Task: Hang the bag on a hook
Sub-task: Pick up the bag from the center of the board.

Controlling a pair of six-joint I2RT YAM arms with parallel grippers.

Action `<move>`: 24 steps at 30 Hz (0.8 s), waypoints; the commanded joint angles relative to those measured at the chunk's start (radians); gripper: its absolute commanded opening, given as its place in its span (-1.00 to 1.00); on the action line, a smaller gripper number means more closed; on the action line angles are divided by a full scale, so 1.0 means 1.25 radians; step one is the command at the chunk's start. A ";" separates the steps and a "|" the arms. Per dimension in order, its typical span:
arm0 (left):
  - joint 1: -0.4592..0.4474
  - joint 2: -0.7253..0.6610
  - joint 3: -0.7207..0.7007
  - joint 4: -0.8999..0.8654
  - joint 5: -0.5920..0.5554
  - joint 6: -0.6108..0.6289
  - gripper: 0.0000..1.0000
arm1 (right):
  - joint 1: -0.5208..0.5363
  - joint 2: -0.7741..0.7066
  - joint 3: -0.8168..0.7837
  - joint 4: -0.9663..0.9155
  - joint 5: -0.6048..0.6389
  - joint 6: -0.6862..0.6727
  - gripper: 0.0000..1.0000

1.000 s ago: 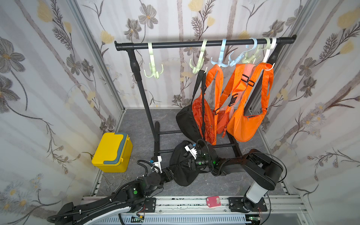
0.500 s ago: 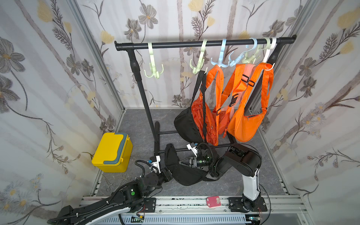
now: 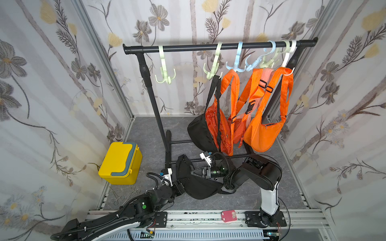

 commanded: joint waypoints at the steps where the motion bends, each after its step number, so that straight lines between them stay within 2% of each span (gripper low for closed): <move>1: 0.001 -0.015 0.007 -0.054 -0.042 -0.034 -0.66 | -0.021 -0.037 -0.024 0.201 0.005 0.011 -1.00; 3: 0.001 -0.036 0.013 -0.104 -0.061 -0.043 -1.00 | -0.047 -0.074 -0.046 0.191 0.008 0.005 -1.00; 6: 0.001 -0.084 0.026 -0.151 -0.077 -0.025 -1.00 | -0.072 -0.146 -0.062 0.082 0.002 -0.057 -1.00; 9: 0.002 -0.135 0.046 -0.165 -0.086 0.021 -1.00 | -0.070 -0.242 -0.050 -0.170 0.023 -0.197 -1.00; 11: 0.002 -0.163 0.070 -0.168 -0.087 0.068 -1.00 | -0.070 -0.321 -0.030 -0.352 0.055 -0.304 -0.93; 14: 0.002 -0.176 0.141 -0.188 -0.078 0.159 -1.00 | -0.070 -0.445 0.031 -0.689 0.144 -0.491 -0.68; 16: 0.002 -0.155 0.218 -0.220 -0.072 0.219 -1.00 | -0.072 -0.521 0.076 -0.861 0.214 -0.596 -0.49; 19: 0.002 -0.099 0.348 -0.281 -0.065 0.304 -1.00 | -0.093 -0.610 0.098 -0.977 0.296 -0.668 0.12; 20: 0.002 -0.083 0.388 -0.297 -0.059 0.331 -1.00 | -0.103 -0.632 0.096 -0.986 0.310 -0.678 0.26; 22: 0.002 -0.057 0.469 -0.324 -0.036 0.388 -1.00 | -0.132 -0.670 0.091 -1.003 0.320 -0.692 0.40; 24: 0.002 -0.044 0.534 -0.348 -0.010 0.432 -1.00 | -0.157 -0.689 0.090 -1.018 0.306 -0.702 0.43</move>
